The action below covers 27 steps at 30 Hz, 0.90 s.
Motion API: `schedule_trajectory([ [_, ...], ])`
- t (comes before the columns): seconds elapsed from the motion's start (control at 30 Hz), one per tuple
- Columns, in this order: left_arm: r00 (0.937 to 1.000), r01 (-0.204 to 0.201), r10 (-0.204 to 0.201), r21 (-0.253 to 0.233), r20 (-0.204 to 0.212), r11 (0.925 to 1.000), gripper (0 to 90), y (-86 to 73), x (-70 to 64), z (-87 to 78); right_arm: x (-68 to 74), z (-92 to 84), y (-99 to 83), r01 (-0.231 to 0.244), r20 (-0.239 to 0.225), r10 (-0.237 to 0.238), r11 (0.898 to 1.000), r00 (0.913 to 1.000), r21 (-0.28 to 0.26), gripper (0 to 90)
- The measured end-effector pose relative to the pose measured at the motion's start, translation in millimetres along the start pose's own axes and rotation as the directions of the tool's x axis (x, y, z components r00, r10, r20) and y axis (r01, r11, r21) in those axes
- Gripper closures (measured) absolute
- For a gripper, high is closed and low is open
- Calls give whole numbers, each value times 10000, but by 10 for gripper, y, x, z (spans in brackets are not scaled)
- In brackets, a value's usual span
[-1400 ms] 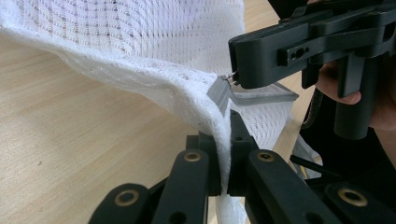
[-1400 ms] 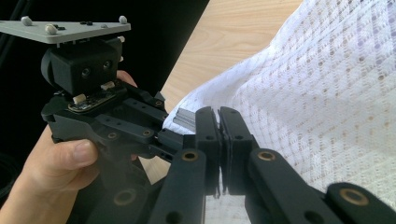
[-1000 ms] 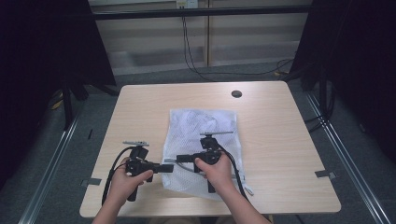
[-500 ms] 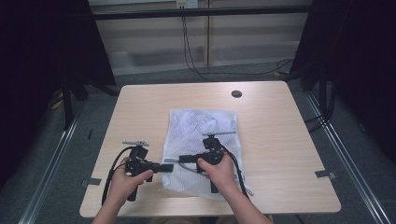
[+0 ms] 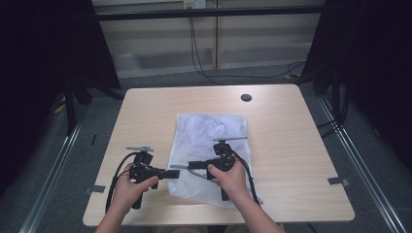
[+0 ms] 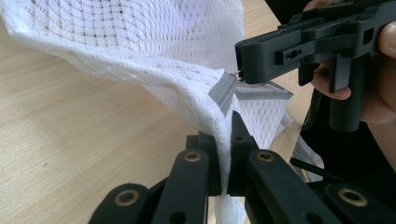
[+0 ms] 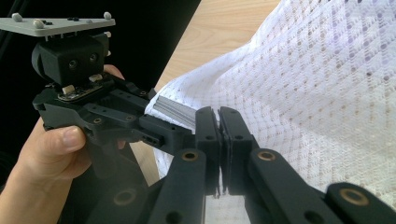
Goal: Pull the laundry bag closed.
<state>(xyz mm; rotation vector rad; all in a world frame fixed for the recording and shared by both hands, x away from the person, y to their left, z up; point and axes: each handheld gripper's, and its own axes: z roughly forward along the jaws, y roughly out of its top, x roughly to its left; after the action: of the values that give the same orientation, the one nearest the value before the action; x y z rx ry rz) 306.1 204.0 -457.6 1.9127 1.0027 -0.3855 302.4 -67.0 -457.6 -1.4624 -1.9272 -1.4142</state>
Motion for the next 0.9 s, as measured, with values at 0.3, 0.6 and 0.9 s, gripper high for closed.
schedule_trajectory([
  [0.3, 10000, -23, 23, 86, 20, 10000, 885, -2, -6, 12, -5, -17, 1, 45, 12, -45, 10000, 10000, 26, 872],
  [0.6, 9999, 132, -132, 84, 51, 9999, 886, -5, -10, 22, -34, -48, 4, 64, 158, -65, 9999, 9999, 93, 872],
  [0.9, 10000, 17, -18, 195, 17, 9998, 886, -5, -4, 17, -40, -60, -1, 127, 201, -130, 9998, 9997, 152, 872],
])
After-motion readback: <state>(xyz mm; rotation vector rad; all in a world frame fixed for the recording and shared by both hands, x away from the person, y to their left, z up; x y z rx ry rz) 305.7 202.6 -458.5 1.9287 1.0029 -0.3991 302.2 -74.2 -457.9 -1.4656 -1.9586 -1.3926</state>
